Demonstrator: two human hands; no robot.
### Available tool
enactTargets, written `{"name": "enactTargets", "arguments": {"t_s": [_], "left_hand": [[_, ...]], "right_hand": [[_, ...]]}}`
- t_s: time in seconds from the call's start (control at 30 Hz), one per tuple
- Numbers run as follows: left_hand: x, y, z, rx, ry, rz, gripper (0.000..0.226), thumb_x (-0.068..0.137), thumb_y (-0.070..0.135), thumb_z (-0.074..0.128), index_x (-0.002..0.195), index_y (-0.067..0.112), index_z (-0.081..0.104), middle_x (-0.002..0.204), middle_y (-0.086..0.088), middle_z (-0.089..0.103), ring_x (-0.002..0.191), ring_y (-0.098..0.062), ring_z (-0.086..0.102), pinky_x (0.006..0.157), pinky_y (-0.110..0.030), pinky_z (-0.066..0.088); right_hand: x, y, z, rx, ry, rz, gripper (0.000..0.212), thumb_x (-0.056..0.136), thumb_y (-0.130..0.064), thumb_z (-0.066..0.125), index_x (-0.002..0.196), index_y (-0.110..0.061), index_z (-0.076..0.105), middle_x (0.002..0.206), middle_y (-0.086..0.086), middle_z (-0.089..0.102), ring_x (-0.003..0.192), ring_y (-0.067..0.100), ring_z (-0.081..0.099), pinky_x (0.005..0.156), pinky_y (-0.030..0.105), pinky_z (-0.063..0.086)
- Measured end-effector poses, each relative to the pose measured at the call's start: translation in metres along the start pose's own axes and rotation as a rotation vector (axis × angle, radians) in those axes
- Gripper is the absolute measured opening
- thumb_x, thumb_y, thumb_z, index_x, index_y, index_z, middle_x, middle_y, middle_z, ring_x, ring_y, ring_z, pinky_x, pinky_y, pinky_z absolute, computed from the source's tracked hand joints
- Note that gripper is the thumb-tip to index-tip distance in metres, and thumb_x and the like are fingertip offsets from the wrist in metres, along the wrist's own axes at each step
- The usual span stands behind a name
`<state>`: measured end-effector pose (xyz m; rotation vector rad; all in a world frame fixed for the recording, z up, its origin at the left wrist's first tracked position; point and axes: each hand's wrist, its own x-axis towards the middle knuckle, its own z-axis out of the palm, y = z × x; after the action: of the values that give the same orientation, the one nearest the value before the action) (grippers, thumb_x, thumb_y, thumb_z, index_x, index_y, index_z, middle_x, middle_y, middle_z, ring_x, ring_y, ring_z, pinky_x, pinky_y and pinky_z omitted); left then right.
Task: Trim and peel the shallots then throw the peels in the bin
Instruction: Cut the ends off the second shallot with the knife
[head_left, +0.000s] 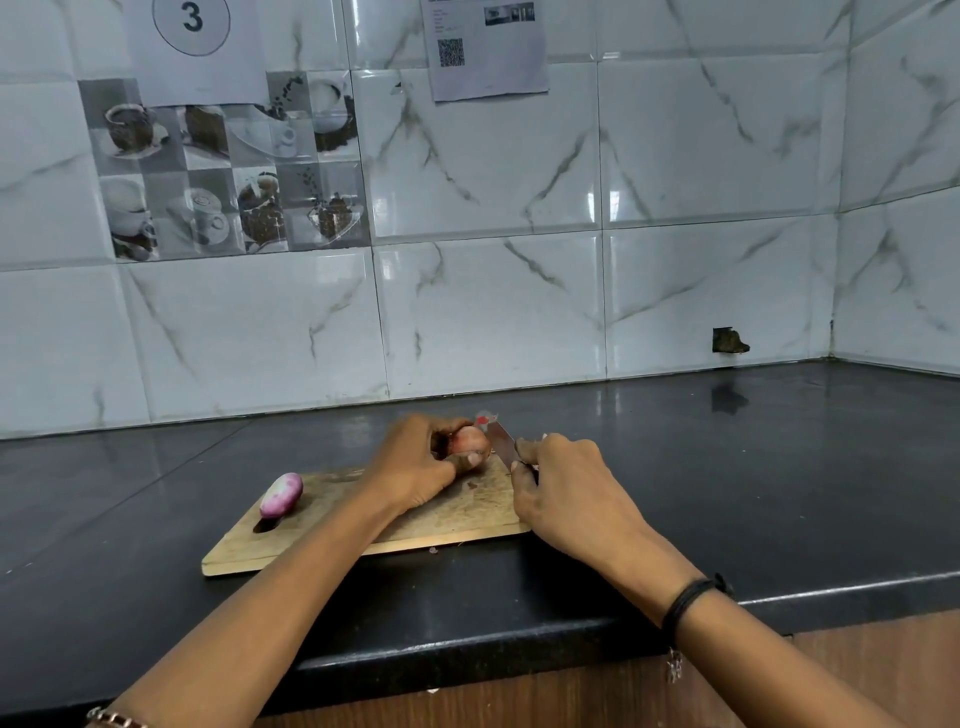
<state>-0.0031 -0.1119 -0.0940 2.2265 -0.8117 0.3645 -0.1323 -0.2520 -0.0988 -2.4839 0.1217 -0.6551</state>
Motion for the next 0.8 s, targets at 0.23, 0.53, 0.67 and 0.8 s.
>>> {"name": "enactTargets", "arguments": {"t_s": [0.23, 0.53, 0.67, 0.8], "left_hand": [[0.004, 0.005, 0.002, 0.129, -0.037, 0.046, 0.037, 0.088, 0.024, 0.071, 0.125, 0.028, 0.069, 0.113, 0.008, 0.074, 0.108, -0.009, 0.065, 0.097, -0.028, 0.050], [0.007, 0.010, 0.003, 0.206, -0.044, 0.067, 0.047, 0.087, 0.011, 0.067, 0.134, 0.018, 0.064, 0.119, -0.002, 0.072, 0.110, -0.010, 0.062, 0.083, -0.014, 0.038], [0.008, 0.012, 0.004, 0.221, -0.043, 0.059, 0.041, 0.084, 0.010, 0.069, 0.123, 0.019, 0.070, 0.107, 0.000, 0.076, 0.104, -0.013, 0.066, 0.077, -0.012, 0.040], [0.008, 0.011, 0.006, 0.219, -0.036, 0.049, 0.035, 0.082, 0.014, 0.069, 0.116, 0.021, 0.073, 0.097, 0.002, 0.075, 0.097, -0.013, 0.065, 0.071, -0.012, 0.042]], "right_hand": [[0.013, -0.007, -0.013, -0.122, -0.074, 0.025, 0.024, 0.093, -0.016, 0.050, 0.070, -0.016, 0.042, 0.082, 0.011, 0.048, 0.071, 0.034, 0.043, 0.064, 0.033, 0.040], [0.017, -0.021, -0.018, -0.227, -0.098, 0.013, 0.032, 0.093, -0.014, 0.055, 0.071, -0.017, 0.033, 0.094, 0.007, 0.044, 0.081, 0.029, 0.045, 0.070, 0.033, 0.038], [0.018, -0.024, -0.018, -0.245, -0.106, -0.006, 0.005, 0.095, -0.014, 0.055, 0.092, -0.010, 0.054, 0.105, 0.011, 0.050, 0.095, 0.037, 0.056, 0.072, 0.033, 0.038], [0.021, -0.024, -0.017, -0.244, -0.109, -0.016, 0.022, 0.094, -0.014, 0.056, 0.080, -0.016, 0.040, 0.108, 0.013, 0.053, 0.095, 0.036, 0.056, 0.073, 0.033, 0.038]]}}
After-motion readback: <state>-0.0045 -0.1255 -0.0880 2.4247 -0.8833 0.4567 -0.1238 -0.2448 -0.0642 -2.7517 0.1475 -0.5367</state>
